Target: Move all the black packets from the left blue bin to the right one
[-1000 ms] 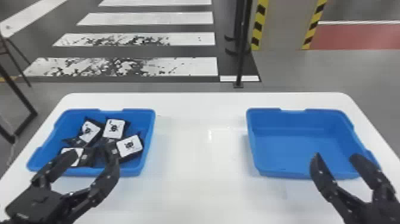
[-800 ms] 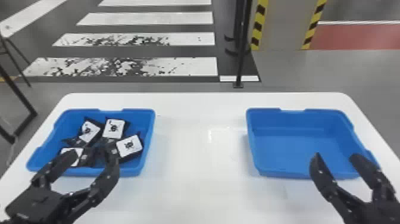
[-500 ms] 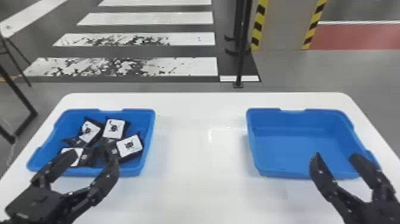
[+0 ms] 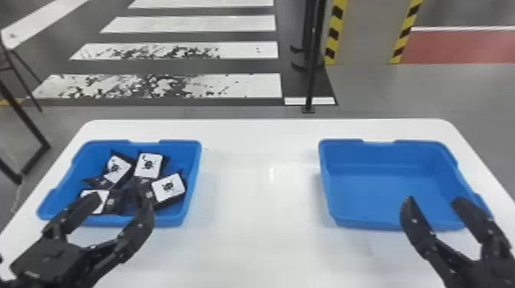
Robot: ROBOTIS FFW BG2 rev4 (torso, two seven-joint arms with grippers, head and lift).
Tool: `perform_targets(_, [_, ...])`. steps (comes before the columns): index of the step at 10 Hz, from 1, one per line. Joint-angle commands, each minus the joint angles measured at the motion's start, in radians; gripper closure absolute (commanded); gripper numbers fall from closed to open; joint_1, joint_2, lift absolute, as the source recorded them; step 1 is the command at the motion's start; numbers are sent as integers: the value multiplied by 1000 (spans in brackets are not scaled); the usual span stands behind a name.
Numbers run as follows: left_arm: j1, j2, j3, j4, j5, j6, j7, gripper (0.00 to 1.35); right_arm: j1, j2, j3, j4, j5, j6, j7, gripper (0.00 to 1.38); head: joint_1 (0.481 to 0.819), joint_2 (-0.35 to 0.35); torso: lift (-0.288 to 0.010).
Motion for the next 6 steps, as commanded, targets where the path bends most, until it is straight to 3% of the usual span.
perform_targets(1, [-48,16,3,2,-15,73,-1,160,0,1,0,2,-2,0,0,332,695,47,-185])
perform_targets(4, [-210,53,-13,98,-31,183,-2,160,0,1,6,2,-2,0,0,331,695,57,-185])
perform_targets(6, [-311,53,-11,147,-79,286,-2,160,2,1,6,2,-4,2,0,332,695,66,-185])
